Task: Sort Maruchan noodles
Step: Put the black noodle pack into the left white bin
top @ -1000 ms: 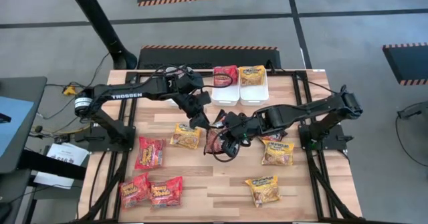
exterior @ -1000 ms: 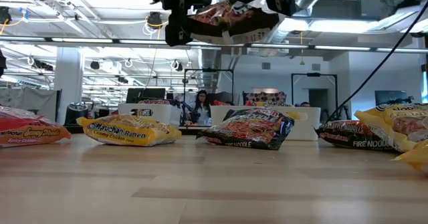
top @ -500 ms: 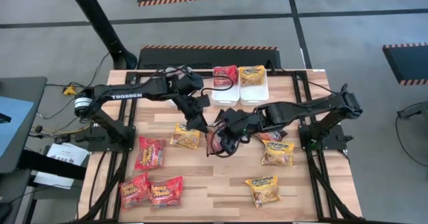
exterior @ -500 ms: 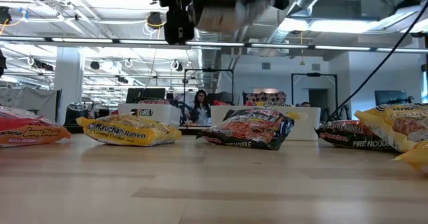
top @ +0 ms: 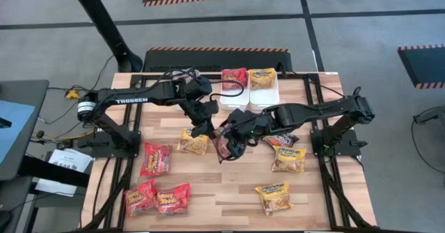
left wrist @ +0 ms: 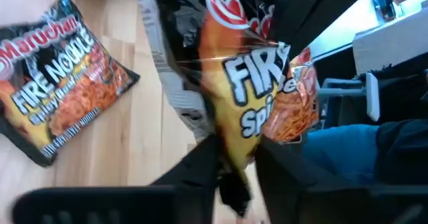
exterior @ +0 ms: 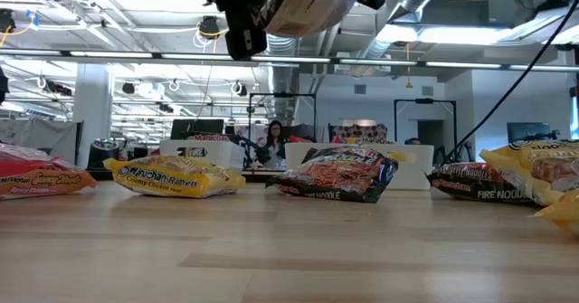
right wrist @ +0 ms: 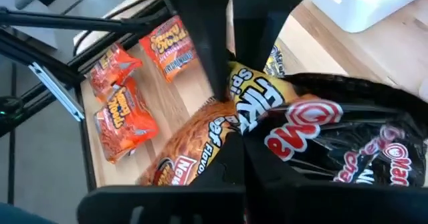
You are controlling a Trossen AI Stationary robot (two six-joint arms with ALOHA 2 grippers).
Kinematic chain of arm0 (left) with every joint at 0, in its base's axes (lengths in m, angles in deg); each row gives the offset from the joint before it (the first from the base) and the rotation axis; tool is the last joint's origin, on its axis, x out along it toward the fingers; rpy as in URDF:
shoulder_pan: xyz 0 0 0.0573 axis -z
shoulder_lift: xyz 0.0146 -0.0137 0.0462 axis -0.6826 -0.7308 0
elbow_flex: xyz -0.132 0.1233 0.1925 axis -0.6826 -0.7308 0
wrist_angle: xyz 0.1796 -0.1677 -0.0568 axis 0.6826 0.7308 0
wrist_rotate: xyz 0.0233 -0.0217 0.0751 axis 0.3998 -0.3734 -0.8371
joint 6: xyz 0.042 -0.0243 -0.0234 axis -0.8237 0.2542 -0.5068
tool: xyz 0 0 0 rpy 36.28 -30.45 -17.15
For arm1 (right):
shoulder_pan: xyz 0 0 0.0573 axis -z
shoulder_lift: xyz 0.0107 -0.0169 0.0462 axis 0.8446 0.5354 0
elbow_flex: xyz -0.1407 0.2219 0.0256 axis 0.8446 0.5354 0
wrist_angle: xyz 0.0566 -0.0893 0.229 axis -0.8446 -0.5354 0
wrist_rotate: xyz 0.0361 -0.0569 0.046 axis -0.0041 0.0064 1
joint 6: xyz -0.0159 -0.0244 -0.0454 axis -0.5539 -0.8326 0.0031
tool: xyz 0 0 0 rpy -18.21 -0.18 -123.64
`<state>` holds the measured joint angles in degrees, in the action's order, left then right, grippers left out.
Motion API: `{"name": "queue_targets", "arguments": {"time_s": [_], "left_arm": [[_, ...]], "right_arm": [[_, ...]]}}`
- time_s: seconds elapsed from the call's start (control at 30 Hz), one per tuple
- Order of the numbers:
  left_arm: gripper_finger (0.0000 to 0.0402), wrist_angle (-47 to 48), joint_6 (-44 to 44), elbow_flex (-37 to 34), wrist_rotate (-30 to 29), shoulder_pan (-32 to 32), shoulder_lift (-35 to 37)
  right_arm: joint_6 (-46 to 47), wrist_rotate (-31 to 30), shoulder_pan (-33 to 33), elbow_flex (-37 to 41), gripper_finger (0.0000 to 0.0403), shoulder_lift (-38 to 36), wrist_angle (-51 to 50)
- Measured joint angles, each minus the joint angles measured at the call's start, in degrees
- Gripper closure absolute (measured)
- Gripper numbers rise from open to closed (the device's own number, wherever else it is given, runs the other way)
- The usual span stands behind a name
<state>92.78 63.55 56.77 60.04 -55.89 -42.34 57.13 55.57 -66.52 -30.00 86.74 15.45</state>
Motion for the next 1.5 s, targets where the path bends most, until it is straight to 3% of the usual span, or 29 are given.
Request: {"name": "queue_targets", "arguments": {"time_s": [0.17,0.5,0.77,0.9,1.03,1.2,1.5], "left_arm": [[0.0395,0.0,-1.34,0.0,0.05,0.01,0.0],[0.0401,1.48,-5.26,0.0,0.11,-1.15,0.04],[0.0401,3.7,-7.87,0.0,-2.25,-5.96,1.61],[0.0401,3.93,-7.82,0.0,-3.64,-9.45,3.17],[0.0401,5.08,-7.8,0.0,-7.28,-13.4,6.27],[0.0401,6.09,-7.76,0.02,-15.99,-19.46,11.49],[0.0401,5.47,-6.87,-0.77,-23.62,-31.39,20.31]], "right_arm": [[0.97,0.0,0.03,-0.07,0.0372,-0.12,0.62],[1.51,-0.07,0.66,-0.05,0.0331,-0.48,0.45],[1.01,-0.07,4.52,-0.02,0.0315,-5.2,-1.07],[-4.21,0.0,7.0,-0.02,0.0315,-8.77,-1.44],[-9.02,0.0,10.36,-0.02,0.0315,-12.0,-1.49],[-14.07,0.0,14.99,-0.02,0.0315,-15.44,-1.6],[-20.81,0.01,23.13,-0.02,0.0315,-17.49,-1.75]]}}
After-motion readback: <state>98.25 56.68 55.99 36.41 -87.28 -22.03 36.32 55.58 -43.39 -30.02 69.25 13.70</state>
